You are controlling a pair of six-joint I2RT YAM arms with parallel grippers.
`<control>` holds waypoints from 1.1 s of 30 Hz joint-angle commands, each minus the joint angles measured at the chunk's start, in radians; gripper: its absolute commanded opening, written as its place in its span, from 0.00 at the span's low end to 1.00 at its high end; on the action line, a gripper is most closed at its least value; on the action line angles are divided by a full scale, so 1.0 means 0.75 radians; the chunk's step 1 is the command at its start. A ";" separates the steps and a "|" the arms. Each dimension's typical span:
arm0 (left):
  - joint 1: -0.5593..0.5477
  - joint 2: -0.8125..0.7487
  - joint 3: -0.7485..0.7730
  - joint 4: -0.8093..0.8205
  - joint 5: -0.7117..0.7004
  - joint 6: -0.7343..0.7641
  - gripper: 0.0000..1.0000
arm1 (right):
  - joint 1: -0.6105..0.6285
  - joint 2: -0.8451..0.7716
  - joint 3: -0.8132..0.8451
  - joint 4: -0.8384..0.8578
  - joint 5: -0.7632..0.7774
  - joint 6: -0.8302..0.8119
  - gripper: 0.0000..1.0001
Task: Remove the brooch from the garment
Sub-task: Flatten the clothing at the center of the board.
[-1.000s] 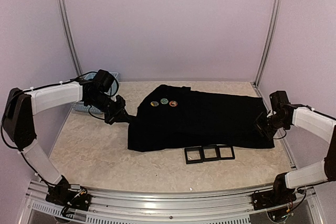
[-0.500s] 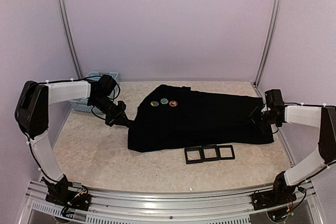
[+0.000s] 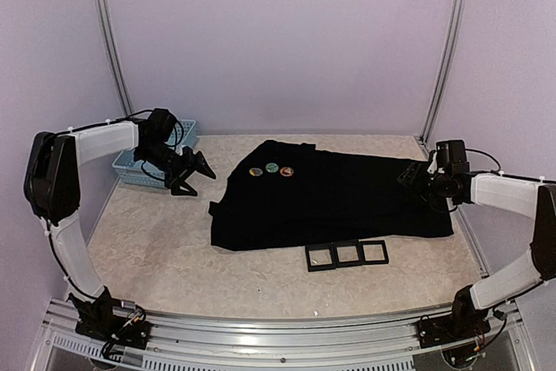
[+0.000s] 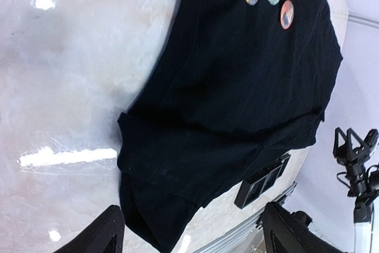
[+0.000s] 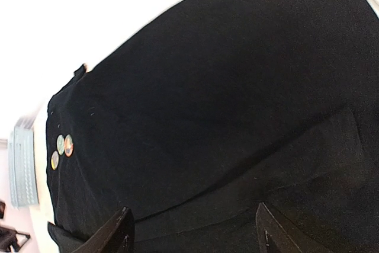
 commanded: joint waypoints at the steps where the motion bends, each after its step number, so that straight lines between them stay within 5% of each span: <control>1: 0.071 0.037 0.103 0.066 0.029 0.010 0.81 | 0.107 -0.078 0.054 -0.042 0.088 -0.156 0.76; 13: 0.056 0.395 0.525 0.004 0.062 0.103 0.85 | 0.420 0.130 0.333 -0.221 0.214 -0.304 0.77; 33: -0.012 0.585 0.553 0.178 0.082 0.108 0.54 | 0.553 0.378 0.561 -0.321 0.189 -0.358 0.69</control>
